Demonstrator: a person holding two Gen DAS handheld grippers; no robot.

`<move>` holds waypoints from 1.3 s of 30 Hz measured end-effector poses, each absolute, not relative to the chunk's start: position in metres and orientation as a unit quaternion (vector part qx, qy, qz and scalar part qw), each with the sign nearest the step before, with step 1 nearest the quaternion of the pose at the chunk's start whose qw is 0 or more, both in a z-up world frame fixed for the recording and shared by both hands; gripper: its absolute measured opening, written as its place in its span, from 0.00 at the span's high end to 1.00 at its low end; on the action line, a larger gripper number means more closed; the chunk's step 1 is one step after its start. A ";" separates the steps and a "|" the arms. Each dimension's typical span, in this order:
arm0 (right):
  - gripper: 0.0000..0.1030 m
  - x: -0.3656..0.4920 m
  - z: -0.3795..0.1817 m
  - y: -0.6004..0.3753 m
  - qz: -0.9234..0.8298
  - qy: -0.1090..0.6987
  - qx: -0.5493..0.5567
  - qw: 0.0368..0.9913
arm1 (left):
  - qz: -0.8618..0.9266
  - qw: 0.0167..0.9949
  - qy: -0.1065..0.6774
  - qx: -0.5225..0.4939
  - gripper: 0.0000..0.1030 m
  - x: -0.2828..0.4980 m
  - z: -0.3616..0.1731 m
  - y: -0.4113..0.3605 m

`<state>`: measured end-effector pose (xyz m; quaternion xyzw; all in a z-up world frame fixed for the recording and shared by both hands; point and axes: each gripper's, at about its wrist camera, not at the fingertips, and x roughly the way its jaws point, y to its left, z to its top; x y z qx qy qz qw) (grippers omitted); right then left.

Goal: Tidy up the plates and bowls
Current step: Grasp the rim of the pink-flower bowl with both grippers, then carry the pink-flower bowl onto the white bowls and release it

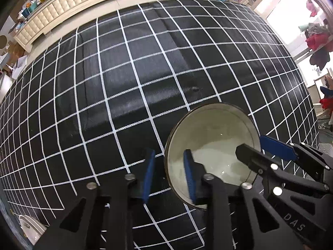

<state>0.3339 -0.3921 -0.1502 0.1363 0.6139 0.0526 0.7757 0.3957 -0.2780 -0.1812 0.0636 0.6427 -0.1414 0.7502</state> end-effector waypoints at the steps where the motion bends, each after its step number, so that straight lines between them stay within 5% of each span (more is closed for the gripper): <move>1: 0.61 0.335 -0.151 -0.393 0.052 0.614 0.136 0.776 | -0.141 0.749 0.644 0.065 0.81 0.394 -0.181 -0.279; 13: 0.83 0.323 -0.163 -0.400 0.051 0.613 0.142 0.775 | -0.142 0.750 0.643 0.060 0.91 0.380 -0.198 -0.273; 39: 0.87 0.294 -0.082 -0.339 0.042 0.597 0.103 0.794 | -0.123 0.783 0.608 0.034 0.93 0.327 -0.104 -0.224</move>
